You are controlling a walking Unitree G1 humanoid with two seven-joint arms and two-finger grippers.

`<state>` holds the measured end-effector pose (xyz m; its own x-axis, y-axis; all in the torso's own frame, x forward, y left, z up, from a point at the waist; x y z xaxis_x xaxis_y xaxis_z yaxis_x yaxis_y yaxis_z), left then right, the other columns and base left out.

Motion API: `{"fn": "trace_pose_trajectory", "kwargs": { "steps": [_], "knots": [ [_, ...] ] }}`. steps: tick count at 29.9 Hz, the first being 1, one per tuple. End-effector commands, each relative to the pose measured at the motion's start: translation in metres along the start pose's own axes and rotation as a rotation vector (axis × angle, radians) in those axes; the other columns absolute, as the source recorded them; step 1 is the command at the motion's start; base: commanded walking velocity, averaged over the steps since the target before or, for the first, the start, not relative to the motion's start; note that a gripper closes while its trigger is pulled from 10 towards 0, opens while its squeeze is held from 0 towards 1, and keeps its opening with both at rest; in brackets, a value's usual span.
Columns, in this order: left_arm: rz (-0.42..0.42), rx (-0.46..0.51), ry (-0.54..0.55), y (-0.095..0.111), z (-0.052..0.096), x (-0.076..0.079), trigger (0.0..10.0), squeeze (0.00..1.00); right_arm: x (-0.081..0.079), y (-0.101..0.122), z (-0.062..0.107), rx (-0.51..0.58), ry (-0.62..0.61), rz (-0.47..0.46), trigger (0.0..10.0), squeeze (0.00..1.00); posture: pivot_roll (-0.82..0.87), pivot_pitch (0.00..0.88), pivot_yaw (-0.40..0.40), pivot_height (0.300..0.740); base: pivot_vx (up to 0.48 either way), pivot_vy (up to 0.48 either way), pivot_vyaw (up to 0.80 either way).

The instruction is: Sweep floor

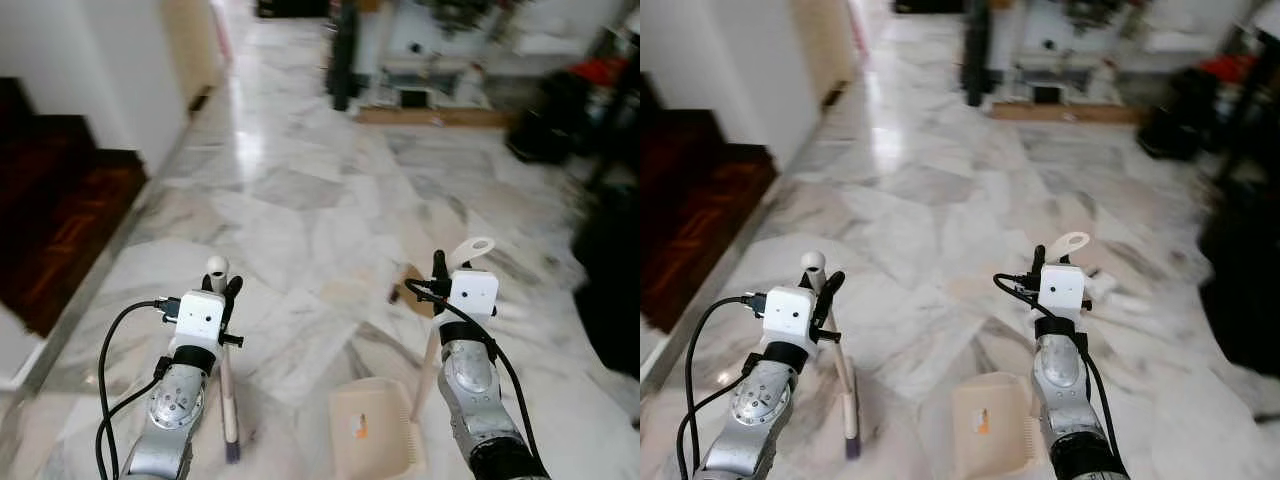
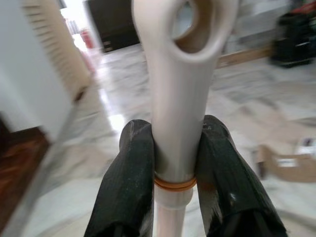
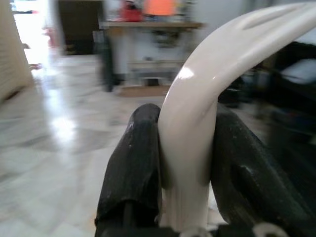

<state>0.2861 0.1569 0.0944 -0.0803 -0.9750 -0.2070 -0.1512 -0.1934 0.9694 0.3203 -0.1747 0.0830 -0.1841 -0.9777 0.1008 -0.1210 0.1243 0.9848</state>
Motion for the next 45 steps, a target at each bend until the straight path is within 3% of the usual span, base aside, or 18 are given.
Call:
{"fn": "trace_pose_trajectory", "kwargs": {
  "steps": [1, 12, 38, 45],
  "knots": [
    [-0.01, 0.024, 0.011, 0.0063, -0.0026, -0.0057, 10.0, 0.0, -0.0048, 0.0091, -0.0035, 0.037, 0.011, -0.01, 10.0, 0.0, 0.09, 0.035, 0.036, 0.74, 0.0, 0.0, -0.8],
    [0.0, 0.031, 0.011, 0.0076, -0.004, -0.0078, 10.0, 0.0, -0.0077, 0.01, -0.0039, 0.039, 0.014, -0.015, 10.0, 0.0, 0.09, 0.04, 0.039, 0.74, 0.0, 0.0, -0.78],
    [-0.011, 0.026, 0.026, 0.0078, -0.004, -0.0098, 10.0, 0.0, -0.0101, 0.0115, -0.002, 0.057, 0.014, -0.03, 10.0, 0.0, 0.1, 0.022, 0.037, 0.74, 0.0, 0.0, 0.0],
    [-0.014, 0.028, 0.025, 0.0079, -0.0038, -0.0101, 10.0, 0.0, -0.0093, 0.0118, -0.0017, 0.062, 0.011, -0.021, 10.0, 0.0, 0.1, 0.015, 0.039, 0.74, 0.137, 0.0, -0.58]
  ]
}}
Point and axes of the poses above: a point about 5 cm out from each wrist's last joint towards the gripper, its own z axis pointing back from the gripper into the wrist, its own y axis along the axis of the wrist's last joint, x = y × z, the point moved 1 cm from there along -z, pointing out of the wrist towards the gripper, and after that the axes turned 1 degree about z, right-handed, at the moved point
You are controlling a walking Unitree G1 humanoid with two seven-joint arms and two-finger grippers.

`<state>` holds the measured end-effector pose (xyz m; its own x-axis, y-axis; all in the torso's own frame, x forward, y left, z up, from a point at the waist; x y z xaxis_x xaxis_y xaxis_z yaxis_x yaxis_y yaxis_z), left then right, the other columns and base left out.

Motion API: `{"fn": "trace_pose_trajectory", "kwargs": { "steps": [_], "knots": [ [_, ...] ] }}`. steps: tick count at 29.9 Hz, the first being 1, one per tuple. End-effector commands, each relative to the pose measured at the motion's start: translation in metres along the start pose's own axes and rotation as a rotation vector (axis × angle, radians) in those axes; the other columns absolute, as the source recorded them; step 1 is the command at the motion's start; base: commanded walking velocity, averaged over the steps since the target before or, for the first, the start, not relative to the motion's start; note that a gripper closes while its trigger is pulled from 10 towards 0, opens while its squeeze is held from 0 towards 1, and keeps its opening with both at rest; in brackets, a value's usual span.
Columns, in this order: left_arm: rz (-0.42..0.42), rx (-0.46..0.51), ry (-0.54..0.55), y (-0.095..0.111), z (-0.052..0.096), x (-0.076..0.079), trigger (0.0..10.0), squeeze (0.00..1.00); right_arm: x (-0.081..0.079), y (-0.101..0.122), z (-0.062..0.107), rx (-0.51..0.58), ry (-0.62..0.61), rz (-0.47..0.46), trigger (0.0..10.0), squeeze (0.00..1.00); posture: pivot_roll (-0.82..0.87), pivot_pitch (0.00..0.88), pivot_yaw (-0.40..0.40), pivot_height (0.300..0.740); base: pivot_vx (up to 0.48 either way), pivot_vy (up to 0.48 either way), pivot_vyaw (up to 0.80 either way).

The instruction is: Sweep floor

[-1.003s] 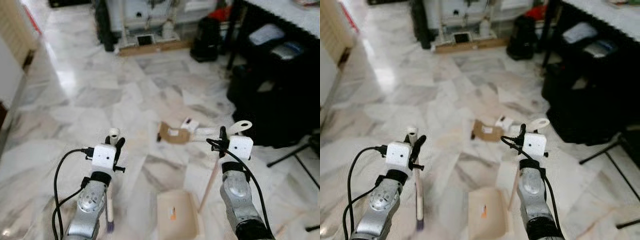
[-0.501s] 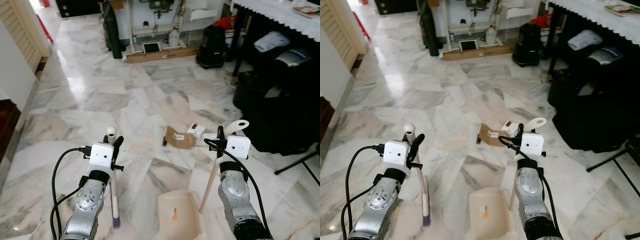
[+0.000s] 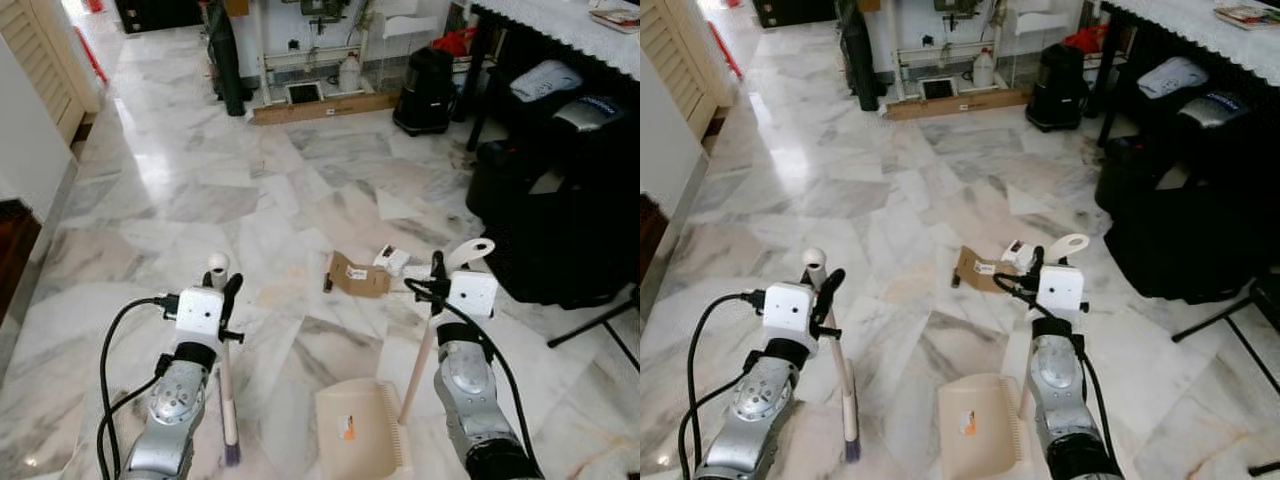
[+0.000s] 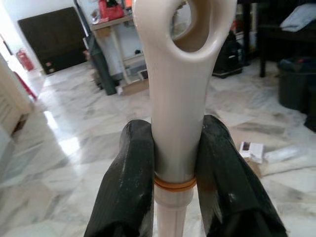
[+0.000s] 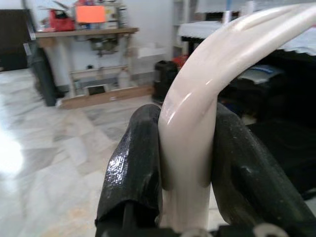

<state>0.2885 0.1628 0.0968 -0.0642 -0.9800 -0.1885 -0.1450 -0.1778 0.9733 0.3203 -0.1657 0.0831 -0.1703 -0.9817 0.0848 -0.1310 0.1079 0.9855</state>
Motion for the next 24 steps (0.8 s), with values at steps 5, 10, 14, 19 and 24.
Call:
{"fn": "trace_pose_trajectory", "kwargs": {
  "steps": [5, 10, 14, 19, 24],
  "knots": [
    [-0.029, 0.035, 0.004, 0.0072, -0.0014, -0.0028, 10.0, 0.0, -0.0006, 0.0108, -0.0027, 0.062, 0.001, -0.004, 10.0, 0.0, 0.09, 0.007, 0.039, 0.74, 0.144, 0.0, 0.0],
    [-0.03, 0.034, 0.004, 0.0068, -0.0014, -0.0027, 10.0, 0.0, -0.0021, 0.0101, -0.0023, 0.058, 0.006, -0.002, 10.0, 0.0, 0.09, 0.0, 0.037, 0.74, 0.245, 0.0, 0.0],
    [-0.03, 0.038, 0.005, 0.0076, -0.0027, -0.0027, 10.0, 0.0, -0.002, 0.0096, -0.0022, 0.055, 0.004, -0.003, 10.0, 0.0, 0.09, 0.0, 0.038, 0.74, 0.259, 0.0, 0.0],
    [-0.031, 0.039, 0.005, 0.0075, -0.0026, -0.0027, 10.0, 0.0, -0.0022, 0.0096, -0.0022, 0.057, 0.008, 0.001, 10.0, 0.0, 0.09, 0.0, 0.038, 0.74, 0.262, 0.0, 0.0],
    [-0.031, 0.041, 0.005, 0.0081, -0.0034, -0.0023, 10.0, 0.0, -0.0023, 0.0098, -0.0026, 0.057, 0.009, -0.003, 10.0, 0.0, 0.09, 0.0, 0.037, 0.74, 0.266, 0.0, -0.73]
  ]
}}
Point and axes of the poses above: a point about 5 cm out from each wrist's last joint towards the gripper, its own z axis pointing back from the gripper into the wrist, its own y axis along the axis of the wrist's last joint, x = y × z, the point moved 1 cm from there along -z, pointing out of the wrist towards the gripper, and after that the axes turned 1 degree about z, right-handed, at the moved point
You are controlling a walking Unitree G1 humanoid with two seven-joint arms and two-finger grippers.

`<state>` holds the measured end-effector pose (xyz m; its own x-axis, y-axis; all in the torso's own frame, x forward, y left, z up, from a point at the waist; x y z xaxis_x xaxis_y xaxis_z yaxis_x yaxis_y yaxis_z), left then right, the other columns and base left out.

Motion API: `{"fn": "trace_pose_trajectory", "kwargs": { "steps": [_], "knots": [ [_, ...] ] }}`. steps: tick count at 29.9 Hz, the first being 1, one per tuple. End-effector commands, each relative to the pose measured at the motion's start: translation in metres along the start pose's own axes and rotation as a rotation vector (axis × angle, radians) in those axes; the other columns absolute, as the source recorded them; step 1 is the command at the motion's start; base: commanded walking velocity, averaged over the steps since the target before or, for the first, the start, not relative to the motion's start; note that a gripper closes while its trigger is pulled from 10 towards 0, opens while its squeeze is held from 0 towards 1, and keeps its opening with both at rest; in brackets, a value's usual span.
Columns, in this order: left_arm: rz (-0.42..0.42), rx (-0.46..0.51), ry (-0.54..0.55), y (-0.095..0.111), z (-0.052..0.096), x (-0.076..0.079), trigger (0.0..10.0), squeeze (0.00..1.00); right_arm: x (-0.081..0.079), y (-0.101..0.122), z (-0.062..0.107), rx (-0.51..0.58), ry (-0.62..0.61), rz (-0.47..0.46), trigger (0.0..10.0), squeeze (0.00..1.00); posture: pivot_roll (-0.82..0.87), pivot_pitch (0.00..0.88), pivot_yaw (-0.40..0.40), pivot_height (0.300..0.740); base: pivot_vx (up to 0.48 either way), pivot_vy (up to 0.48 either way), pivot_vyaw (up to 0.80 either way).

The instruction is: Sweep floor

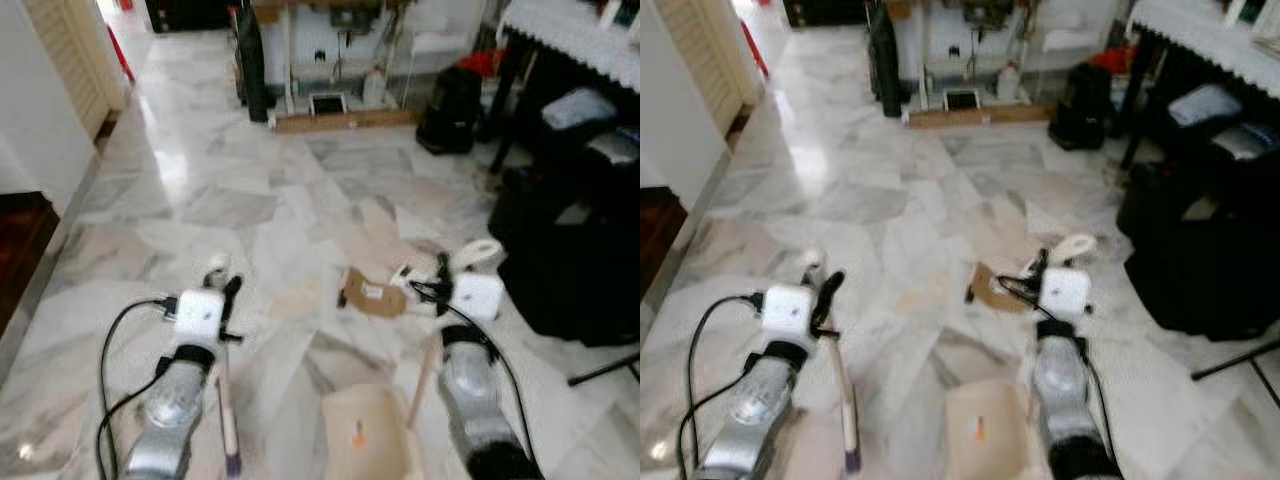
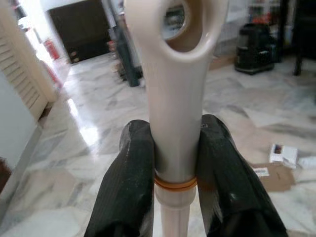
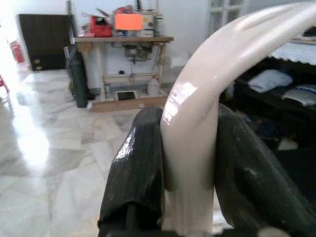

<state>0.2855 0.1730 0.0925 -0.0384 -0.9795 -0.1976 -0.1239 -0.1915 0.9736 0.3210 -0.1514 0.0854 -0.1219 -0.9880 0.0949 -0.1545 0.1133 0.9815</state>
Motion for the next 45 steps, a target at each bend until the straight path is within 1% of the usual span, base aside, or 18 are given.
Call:
{"fn": "trace_pose_trajectory", "kwargs": {
  "steps": [1, 19, 28, 33, 38, 45],
  "knots": [
    [-0.018, 0.064, -0.019, 0.0141, -0.0075, 0.0068, 10.0, 0.0, 0.0119, 0.006, -0.0035, 0.032, -0.041, -0.003, 10.0, 0.0, 0.09, 0.0, 0.037, 0.74, 0.27, 0.0, 0.0],
    [-0.019, 0.066, -0.011, 0.0144, -0.0073, 0.0058, 10.0, 0.0, 0.0118, 0.006, -0.0037, 0.034, -0.04, -0.003, 10.0, 0.0, 0.1, 0.005, 0.036, 0.74, 0.272, 0.0, 0.0],
    [-0.02, 0.068, -0.005, 0.0149, -0.0074, 0.0056, 10.0, 0.0, 0.0086, 0.0063, -0.003, 0.033, -0.025, -0.007, 10.0, 0.0, 0.09, 0.007, 0.037, 0.74, 0.273, 0.0, 0.0],
    [-0.019, 0.066, -0.006, 0.0145, -0.007, 0.0055, 10.0, 0.0, 0.0045, 0.0046, -0.0028, 0.025, 0.007, 0.042, 10.0, 0.0, 0.09, 0.009, 0.037, 0.74, 0.275, 0.0, 0.0],
    [-0.02, 0.065, -0.005, 0.0143, -0.0069, 0.0056, 10.0, 0.0, 0.0027, 0.0041, -0.0025, 0.02, 0.014, 0.021, 10.0, 0.0, 0.09, 0.01, 0.036, 0.74, 0.275, 0.0, 0.0],
    [-0.019, 0.066, -0.004, 0.0142, -0.0073, 0.0058, 10.0, 0.0, 0.0039, 0.0026, -0.0031, 0.009, 0.012, 0.023, 10.0, 0.0, 0.09, 0.01, 0.036, 0.74, 0.275, 0.0, 0.0]
  ]
}}
Point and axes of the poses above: a point about 5 cm out from each wrist's last joint towards the gripper, its own z axis pointing back from the gripper into the wrist, its own y axis along the axis of the wrist's last joint, x = y × z, the point moved 1 cm from there along -z, pointing out of the wrist towards the gripper, and after that the axes turned 1 degree about z, right-handed, at the moved point
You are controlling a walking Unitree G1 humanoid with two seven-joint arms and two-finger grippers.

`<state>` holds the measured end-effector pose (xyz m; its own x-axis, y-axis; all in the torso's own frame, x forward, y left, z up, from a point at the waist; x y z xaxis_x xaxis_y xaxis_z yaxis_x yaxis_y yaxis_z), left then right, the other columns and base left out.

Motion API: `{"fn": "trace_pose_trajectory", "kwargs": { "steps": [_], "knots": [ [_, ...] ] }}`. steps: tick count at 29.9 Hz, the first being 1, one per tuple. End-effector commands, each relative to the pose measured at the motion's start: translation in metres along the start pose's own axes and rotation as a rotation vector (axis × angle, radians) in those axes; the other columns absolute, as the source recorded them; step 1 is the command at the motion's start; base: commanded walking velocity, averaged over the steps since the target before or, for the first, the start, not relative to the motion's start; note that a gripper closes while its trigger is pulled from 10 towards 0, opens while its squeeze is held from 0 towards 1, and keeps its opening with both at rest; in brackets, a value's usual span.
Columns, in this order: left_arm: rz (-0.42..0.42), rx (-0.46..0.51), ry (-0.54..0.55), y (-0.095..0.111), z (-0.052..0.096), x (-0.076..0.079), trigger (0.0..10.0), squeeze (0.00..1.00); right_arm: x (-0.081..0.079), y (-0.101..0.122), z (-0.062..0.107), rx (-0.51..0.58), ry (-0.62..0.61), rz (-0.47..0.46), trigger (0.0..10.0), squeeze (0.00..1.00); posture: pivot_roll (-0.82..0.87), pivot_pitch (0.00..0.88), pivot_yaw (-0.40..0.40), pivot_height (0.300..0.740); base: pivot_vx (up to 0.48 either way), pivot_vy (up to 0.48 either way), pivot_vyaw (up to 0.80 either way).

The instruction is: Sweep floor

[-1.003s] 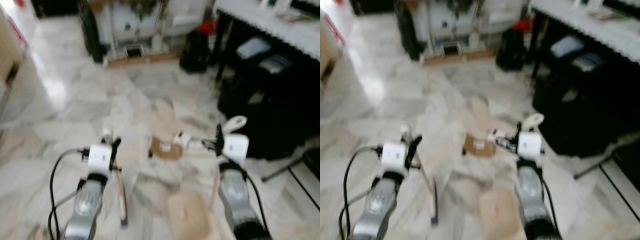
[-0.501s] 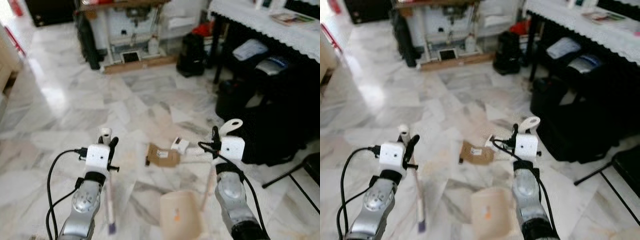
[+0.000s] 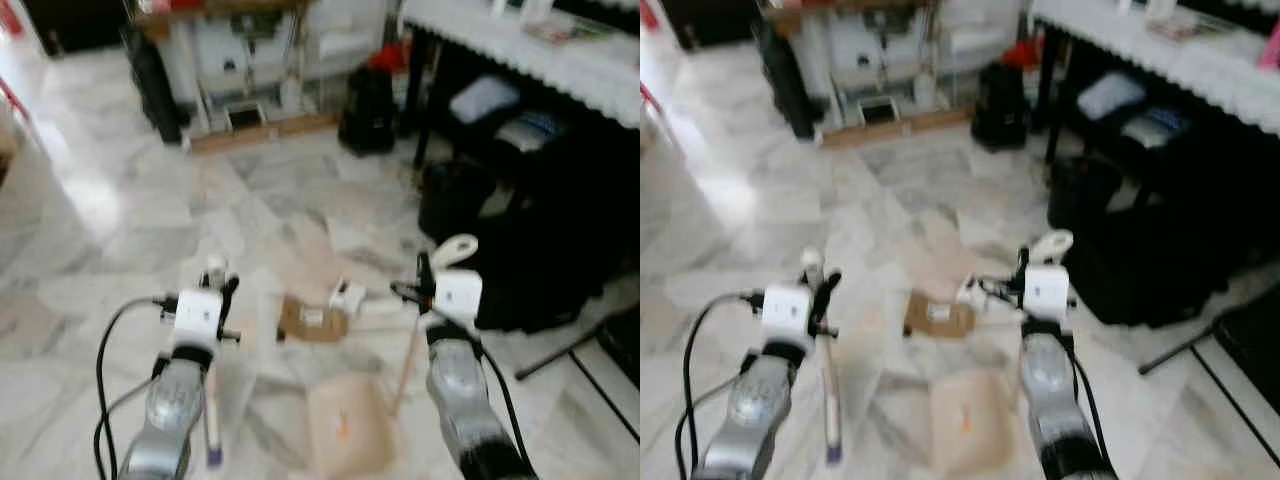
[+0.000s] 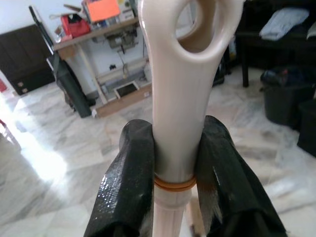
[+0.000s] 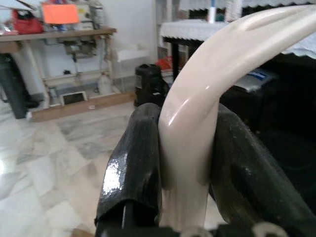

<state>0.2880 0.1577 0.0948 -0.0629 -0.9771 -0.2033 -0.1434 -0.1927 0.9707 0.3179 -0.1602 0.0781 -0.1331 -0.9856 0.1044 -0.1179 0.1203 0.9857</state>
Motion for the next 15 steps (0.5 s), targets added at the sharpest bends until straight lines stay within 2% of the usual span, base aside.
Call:
{"fn": "trace_pose_trajectory", "kwargs": {
  "steps": [1, 9, 15],
  "knots": [
    [-0.017, 0.046, 0.021, 0.0093, -0.0037, -0.0085, 10.0, 0.0, -0.0034, 0.0101, -0.0062, 0.042, 0.018, 0.014, 10.0, 0.0, 0.09, 0.01, 0.035, 0.74, 0.274, 0.0, 0.0],
    [-0.017, 0.046, 0.022, 0.0092, -0.0034, -0.0086, 10.0, 0.0, -0.0047, 0.0115, -0.0062, 0.051, 0.033, 0.038, 10.0, 0.0, 0.09, 0.011, 0.036, 0.74, 0.274, 0.0, 0.0],
    [-0.016, 0.045, 0.02, 0.0089, -0.0032, -0.0084, 10.0, 0.0, -0.006, 0.0115, -0.0059, 0.053, 0.041, 0.043, 10.0, 0.0, 0.09, 0.011, 0.036, 0.74, 0.275, 0.0, 0.78]
  ]
}}
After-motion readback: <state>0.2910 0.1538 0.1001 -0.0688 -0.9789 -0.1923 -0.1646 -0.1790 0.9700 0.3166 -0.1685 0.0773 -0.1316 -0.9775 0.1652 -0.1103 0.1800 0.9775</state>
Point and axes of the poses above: a point about 5 cm out from each wrist's last joint towards the gripper, its own z axis pointing back from the gripper into the wrist, its own y axis along the axis of the wrist's last joint, x = y × z, the point moved 1 cm from there along -z, pointing out of the wrist towards the gripper, and after that the axes turned 1 degree about z, right-handed, at the moved point
